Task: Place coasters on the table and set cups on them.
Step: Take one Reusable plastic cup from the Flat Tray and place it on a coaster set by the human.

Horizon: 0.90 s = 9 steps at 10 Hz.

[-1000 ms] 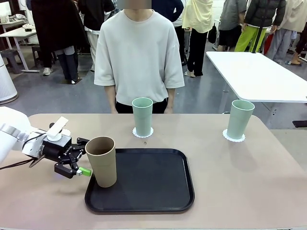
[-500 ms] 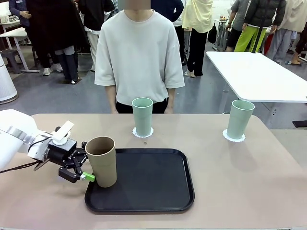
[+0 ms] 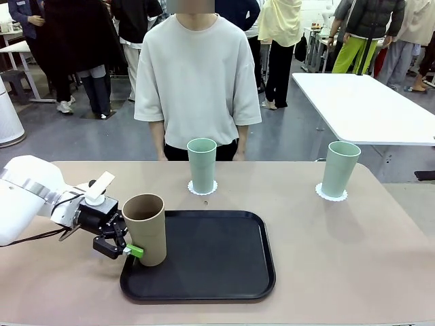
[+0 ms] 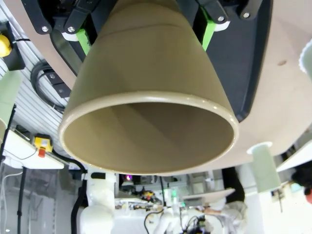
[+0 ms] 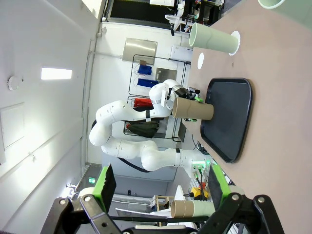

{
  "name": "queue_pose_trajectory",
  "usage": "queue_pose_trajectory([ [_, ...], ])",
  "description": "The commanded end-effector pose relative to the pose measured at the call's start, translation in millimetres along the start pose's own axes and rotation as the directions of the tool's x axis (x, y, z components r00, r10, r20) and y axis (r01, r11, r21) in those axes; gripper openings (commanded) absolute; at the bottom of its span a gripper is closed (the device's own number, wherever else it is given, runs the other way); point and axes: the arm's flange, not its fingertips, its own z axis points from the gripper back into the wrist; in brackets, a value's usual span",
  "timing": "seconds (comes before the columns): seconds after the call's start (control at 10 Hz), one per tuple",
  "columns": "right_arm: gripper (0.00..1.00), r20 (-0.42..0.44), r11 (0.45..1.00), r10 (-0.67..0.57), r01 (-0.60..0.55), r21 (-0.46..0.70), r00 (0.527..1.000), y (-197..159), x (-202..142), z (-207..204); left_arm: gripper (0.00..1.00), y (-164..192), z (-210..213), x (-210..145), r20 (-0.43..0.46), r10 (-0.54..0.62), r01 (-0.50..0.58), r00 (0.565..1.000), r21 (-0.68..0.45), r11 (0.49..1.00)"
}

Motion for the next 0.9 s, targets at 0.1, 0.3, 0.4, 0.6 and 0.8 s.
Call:
queue_pose_trajectory([
  [0.1,1.00,0.001,1.000,0.008,-0.008,0.011,1.000,0.3,-0.2,0.3,1.00,4.7,-18.0,-12.5,0.015,-0.038,0.037,0.999,0.010,0.999],
  [0.3,1.00,0.001,1.000,0.008,-0.008,0.011,1.000,0.3,-0.2,0.3,0.43,5.6,-18.1,-12.3,0.032,-0.047,0.048,0.998,-0.010,0.999],
  [0.4,1.00,0.001,1.000,0.008,-0.008,0.011,1.000,0.3,-0.2,0.3,0.35,3.8,-14.0,-10.0,0.041,-0.048,0.048,0.998,-0.004,0.999],
  [0.6,1.00,0.001,1.000,0.008,-0.008,0.011,1.000,0.3,-0.2,0.3,0.00,-0.1,-7.4,-1.2,0.059,-0.055,0.055,0.997,0.006,0.998],
  [0.8,1.00,0.001,1.000,0.008,-0.008,0.011,1.000,0.3,-0.2,0.3,0.64,-2.6,-9.4,34.9,0.096,-0.058,0.054,0.994,0.050,0.997],
])
